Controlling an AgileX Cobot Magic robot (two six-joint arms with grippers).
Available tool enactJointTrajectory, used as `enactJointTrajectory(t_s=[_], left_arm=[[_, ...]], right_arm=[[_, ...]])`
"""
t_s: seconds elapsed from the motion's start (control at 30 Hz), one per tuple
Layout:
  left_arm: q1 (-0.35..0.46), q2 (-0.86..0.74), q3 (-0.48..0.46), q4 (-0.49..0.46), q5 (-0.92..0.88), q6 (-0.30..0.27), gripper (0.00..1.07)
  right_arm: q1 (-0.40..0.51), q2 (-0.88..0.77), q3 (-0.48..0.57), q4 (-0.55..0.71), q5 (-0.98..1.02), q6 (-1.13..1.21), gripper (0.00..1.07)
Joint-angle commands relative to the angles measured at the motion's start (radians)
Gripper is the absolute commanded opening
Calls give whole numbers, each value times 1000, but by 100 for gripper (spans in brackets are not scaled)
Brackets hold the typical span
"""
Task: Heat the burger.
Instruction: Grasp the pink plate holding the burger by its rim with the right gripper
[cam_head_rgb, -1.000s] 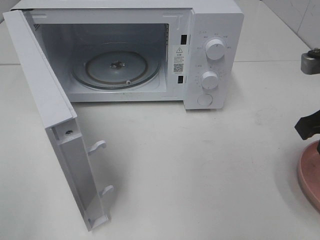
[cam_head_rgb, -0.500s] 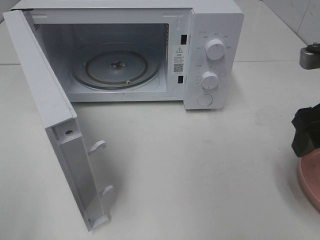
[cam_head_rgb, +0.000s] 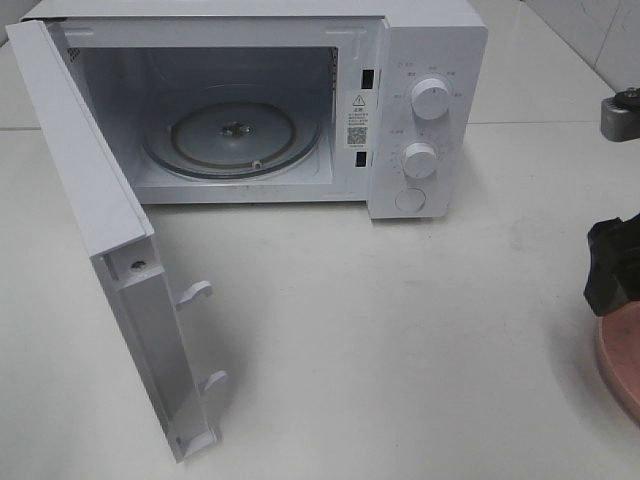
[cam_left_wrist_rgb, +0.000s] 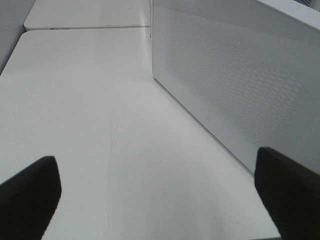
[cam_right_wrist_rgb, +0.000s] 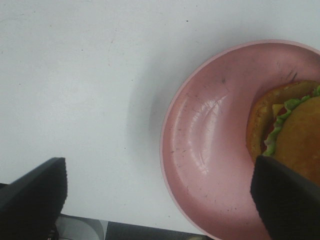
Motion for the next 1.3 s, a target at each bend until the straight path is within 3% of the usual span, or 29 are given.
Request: enactJointTrajectory(t_s=[0.03,0.2,1.03,1.3], left_arm=[[2,-21,4,-4,-8,3,103],[2,-21,4,-4,-8,3,103],[2,-21,4,-4,-8,3,103],[2,-21,4,-4,-8,3,103]], right_arm=[[-7,0,31,-5,-32,-6,94],[-7,33,85,-1,-76,19,93],[-7,214,101,-5,-193,38,89],[-63,267,147,2,-252,38,88]])
